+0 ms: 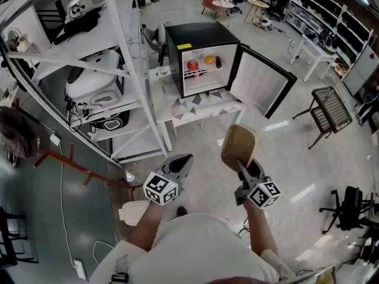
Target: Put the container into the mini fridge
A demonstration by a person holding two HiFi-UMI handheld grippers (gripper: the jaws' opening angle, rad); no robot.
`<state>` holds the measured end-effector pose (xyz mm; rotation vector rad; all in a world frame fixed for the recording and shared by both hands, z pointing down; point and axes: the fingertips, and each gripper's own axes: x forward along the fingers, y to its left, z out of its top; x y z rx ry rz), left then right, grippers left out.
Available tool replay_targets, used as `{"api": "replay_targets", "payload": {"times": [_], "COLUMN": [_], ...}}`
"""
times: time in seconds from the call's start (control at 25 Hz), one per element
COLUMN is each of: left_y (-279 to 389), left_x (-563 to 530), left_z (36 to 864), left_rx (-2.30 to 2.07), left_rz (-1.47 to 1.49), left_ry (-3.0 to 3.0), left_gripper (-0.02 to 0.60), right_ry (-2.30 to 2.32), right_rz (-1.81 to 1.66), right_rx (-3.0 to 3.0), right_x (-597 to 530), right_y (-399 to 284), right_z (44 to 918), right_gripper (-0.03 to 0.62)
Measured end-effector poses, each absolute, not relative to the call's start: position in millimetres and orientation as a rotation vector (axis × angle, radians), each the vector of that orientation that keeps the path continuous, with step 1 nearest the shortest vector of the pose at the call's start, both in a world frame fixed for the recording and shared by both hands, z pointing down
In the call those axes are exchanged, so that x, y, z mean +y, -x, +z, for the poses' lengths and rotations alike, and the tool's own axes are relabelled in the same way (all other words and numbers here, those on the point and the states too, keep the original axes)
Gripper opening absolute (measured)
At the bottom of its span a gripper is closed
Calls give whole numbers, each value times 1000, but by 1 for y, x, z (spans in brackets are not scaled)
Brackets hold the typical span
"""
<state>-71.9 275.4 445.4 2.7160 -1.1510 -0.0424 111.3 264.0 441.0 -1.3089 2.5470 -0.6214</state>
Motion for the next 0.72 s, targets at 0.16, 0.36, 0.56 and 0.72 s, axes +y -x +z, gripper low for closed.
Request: {"api": "replay_targets", "payload": {"times": [0.16,0.36,0.56,0.72], "left_y": [73,76,82,87], "left_x": [271,268,265,264], "left_z": [444,444,447,451], "left_rx": [-1148,-1143,-1130,-1112], "left_rz": [-36,-34,-32,-23], "left_ry": [-2726,-2729,-2728,-2727], "left_gripper": [5,5,5,5], "right_ry": [1306,1306,1288,1308], "right_rz": [-618,-617,-636,-642], "right_rx": [2552,2551,2534,2538], "right_x": [260,258,256,258], "right_y": [-108,-104,-99,-92], "right_z": [439,439,439,444], "right_gripper": [224,224,225,225]}}
